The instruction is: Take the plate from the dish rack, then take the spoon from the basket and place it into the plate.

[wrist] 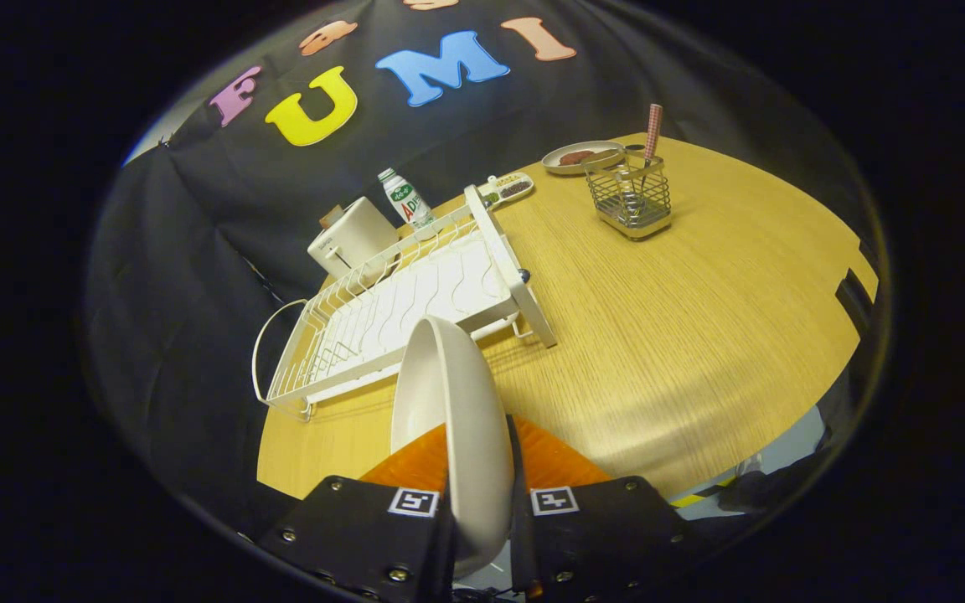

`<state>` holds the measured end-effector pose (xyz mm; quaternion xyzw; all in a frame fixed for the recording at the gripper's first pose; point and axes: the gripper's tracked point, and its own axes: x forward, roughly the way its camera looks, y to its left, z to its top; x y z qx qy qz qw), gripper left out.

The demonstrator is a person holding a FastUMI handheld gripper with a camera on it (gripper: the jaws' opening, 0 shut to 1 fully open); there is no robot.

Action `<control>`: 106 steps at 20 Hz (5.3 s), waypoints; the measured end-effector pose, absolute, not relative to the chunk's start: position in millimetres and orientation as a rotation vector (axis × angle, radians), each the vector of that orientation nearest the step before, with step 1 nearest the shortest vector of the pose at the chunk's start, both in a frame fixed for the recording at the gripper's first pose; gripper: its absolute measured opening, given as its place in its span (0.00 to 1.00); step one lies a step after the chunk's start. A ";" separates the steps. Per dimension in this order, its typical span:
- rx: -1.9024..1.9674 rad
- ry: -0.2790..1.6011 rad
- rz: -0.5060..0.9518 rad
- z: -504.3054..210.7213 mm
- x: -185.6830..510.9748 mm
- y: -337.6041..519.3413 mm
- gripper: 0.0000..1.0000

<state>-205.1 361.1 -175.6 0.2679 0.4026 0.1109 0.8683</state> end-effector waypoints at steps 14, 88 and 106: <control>0.719 0.936 0.155 -222.1 -201.7 357.4 0.38; 0.177 0.283 -0.105 37.1 22.1 207.9 0.01; 0.066 0.396 0.193 11.1 -145.0 394.4 0.01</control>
